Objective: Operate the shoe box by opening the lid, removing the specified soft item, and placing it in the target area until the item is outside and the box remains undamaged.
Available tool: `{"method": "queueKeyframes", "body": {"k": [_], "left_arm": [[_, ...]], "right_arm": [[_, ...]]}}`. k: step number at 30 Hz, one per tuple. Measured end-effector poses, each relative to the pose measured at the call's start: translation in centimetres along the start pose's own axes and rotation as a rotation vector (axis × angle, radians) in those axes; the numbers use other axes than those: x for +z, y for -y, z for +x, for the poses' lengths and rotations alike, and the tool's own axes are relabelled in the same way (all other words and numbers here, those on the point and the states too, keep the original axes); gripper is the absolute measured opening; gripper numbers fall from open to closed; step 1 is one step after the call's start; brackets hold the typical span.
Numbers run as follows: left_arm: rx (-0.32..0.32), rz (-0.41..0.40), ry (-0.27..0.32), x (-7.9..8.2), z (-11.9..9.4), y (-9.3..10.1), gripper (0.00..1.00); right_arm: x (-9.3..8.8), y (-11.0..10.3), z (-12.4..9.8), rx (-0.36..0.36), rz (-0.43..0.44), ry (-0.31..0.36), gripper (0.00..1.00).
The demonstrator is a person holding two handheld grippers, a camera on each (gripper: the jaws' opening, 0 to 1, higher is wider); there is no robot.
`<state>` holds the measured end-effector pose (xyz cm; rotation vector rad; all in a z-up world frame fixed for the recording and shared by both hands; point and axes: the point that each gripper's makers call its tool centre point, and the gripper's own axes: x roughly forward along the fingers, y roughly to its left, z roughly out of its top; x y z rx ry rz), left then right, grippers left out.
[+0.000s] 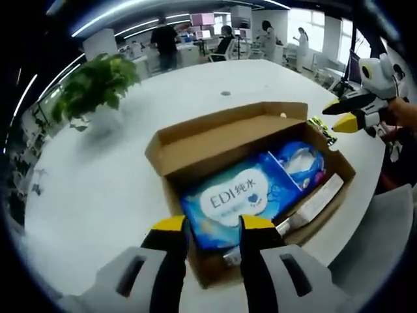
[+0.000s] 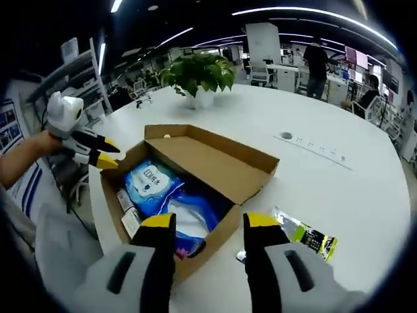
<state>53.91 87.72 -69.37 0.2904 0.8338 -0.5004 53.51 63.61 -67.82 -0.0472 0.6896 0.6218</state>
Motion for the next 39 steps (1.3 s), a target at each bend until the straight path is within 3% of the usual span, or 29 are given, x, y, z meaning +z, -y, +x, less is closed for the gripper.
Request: {"method": "queueKeyframes", "body": {"k": [8,19,28,39], "left_arm": [[0.036,-0.061,-0.001,-2.1,-0.2,-2.0,0.28],[0.034,-0.125,-0.021,-4.3,0.4,-2.5,0.2],[-0.005,-0.202,-0.013,-4.8,0.7,-1.4,0.07],[-0.007,-0.217,-0.017,-4.9,1.0,-1.6,0.06]], "right_arm": [[0.0,-1.8,1.8,0.035,-0.028,-0.018,0.37],[-0.2,-3.7,5.0,0.074,-0.047,-0.045,0.35],[-0.5,-4.5,7.4,0.092,-0.068,-0.081,0.33],[-0.7,-5.6,10.1,0.122,-0.068,-0.11,0.31]]}}
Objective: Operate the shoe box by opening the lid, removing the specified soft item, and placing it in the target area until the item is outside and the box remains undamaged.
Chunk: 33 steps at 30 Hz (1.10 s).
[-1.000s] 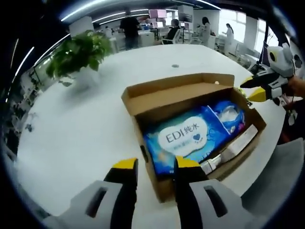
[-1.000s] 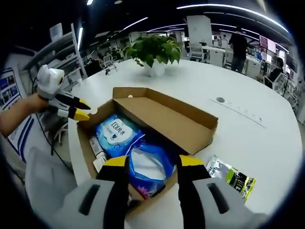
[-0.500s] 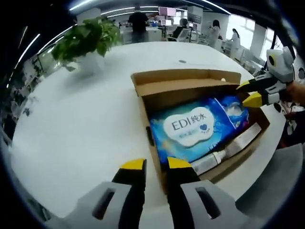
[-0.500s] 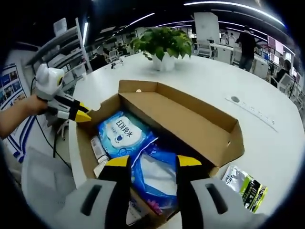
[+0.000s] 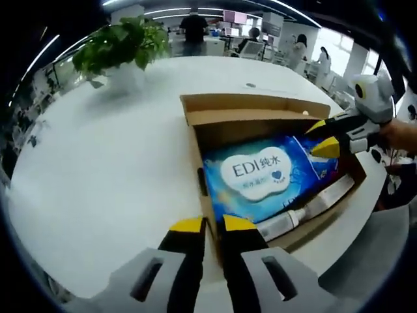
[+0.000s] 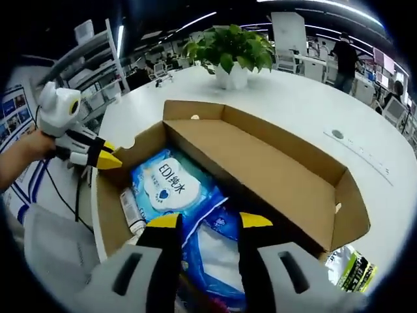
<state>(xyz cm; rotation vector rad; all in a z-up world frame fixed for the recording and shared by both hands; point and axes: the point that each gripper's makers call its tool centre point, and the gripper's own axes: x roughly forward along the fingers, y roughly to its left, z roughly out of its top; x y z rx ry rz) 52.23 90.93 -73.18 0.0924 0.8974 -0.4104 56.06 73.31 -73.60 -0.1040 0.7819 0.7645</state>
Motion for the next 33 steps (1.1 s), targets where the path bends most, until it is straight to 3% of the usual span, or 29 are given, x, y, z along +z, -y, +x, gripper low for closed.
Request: {"method": "queueKeyframes", "body": {"k": [18,21,25,33], "left_arm": [[-0.007,-0.045,0.013,0.1,0.3,-0.4,0.06],[-0.006,-0.038,0.012,0.1,0.3,-0.4,0.06],[-0.001,-0.027,0.009,0.1,0.5,-0.5,0.06],[-0.01,-0.034,0.007,0.0,0.5,-0.5,0.06]], "right_arm": [[-0.1,-1.1,3.6,0.05,0.027,-0.044,0.29],[0.1,-0.9,3.5,0.043,0.023,-0.039,0.25],[0.1,-0.5,3.0,0.021,-0.019,-0.052,0.05],[0.5,-1.3,2.3,0.044,-0.041,-0.034,0.01]]}}
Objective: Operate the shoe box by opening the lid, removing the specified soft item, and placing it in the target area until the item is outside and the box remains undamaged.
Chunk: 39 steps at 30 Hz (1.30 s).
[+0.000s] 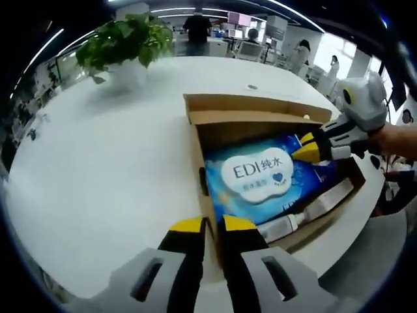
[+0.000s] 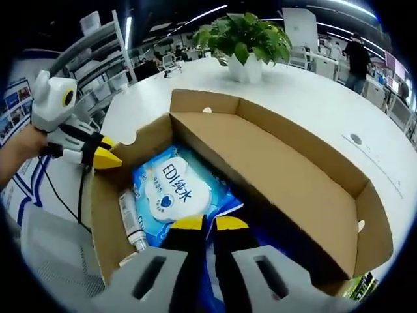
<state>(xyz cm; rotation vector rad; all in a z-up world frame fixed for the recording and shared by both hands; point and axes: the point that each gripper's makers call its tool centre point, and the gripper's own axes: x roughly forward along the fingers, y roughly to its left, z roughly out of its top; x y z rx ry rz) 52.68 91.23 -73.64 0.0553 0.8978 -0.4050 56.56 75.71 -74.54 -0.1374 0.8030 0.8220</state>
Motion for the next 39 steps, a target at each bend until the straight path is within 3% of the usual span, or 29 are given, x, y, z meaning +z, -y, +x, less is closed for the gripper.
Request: {"method": "queueKeyframes", "body": {"k": [6,25,39], "left_arm": [[0.006,0.019,-0.01,0.0,0.1,0.0,0.06],[0.021,0.095,-0.034,0.1,-0.7,0.9,0.07],[0.018,0.143,0.052,3.1,-2.1,2.1,0.16]], "right_arm": [[0.2,0.1,-1.1,-0.017,-0.035,0.006,0.0],[-0.1,0.9,-4.3,-0.051,-0.034,0.029,0.0],[-0.9,1.3,-5.3,-0.077,-0.011,0.022,0.0]]}}
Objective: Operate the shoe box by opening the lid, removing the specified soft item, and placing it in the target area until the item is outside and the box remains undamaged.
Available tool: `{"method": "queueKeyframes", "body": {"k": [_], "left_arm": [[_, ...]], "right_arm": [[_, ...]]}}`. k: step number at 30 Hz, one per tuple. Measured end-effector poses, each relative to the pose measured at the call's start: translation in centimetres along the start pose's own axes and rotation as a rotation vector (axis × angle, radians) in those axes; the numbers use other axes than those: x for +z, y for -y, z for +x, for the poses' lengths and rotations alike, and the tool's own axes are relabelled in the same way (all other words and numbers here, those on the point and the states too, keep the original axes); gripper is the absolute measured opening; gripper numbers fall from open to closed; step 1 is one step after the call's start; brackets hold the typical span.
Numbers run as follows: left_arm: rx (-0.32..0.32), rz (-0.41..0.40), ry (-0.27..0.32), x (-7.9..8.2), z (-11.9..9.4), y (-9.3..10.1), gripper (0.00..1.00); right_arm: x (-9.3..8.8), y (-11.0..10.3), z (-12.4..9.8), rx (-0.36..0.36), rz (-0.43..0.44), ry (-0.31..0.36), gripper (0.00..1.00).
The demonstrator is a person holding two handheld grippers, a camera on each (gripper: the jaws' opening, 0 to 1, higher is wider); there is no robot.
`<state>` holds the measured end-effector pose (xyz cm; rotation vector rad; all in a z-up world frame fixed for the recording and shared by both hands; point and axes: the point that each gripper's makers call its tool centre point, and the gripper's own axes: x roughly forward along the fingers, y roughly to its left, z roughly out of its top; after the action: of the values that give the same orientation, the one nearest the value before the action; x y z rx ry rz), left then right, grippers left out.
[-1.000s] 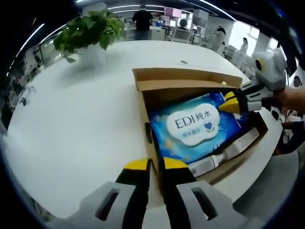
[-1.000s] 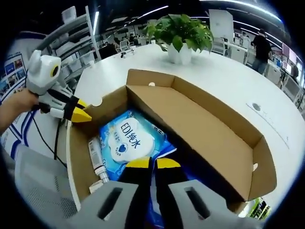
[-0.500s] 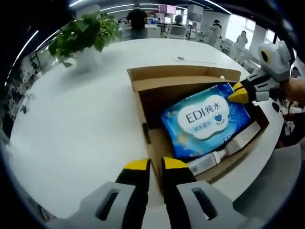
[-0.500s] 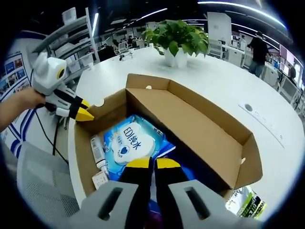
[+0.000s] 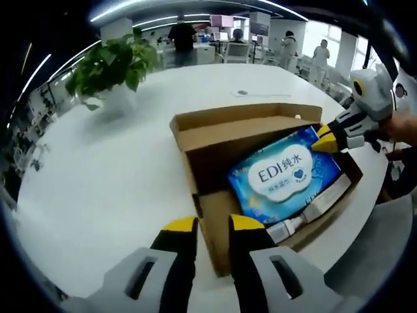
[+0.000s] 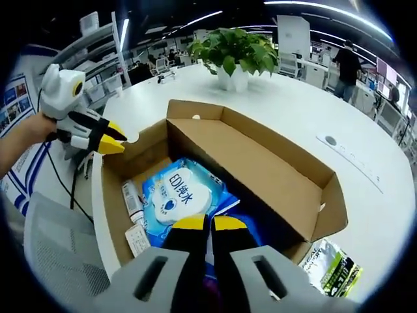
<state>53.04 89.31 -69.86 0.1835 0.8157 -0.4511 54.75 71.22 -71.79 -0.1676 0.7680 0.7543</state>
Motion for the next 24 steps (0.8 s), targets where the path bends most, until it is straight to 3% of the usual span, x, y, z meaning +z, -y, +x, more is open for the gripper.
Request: {"method": "queueKeyframes", "body": {"k": [6,11,20,24], "left_arm": [[-0.029,0.028,0.013,1.2,0.7,1.1,0.16],[-0.103,0.062,-0.067,0.2,2.3,2.4,0.19],[-0.168,0.085,-0.131,-0.3,5.1,3.3,0.2],[-0.201,0.05,-0.163,-0.5,6.1,3.5,0.19]], "right_arm": [[-0.6,0.2,-0.1,-0.002,0.007,-0.019,0.0],[-1.3,0.8,0.0,-0.002,0.027,-0.04,0.0],[-2.0,1.2,0.2,-0.002,0.049,-0.043,0.0],[-2.2,1.3,0.3,-0.003,0.054,-0.046,0.0]]}}
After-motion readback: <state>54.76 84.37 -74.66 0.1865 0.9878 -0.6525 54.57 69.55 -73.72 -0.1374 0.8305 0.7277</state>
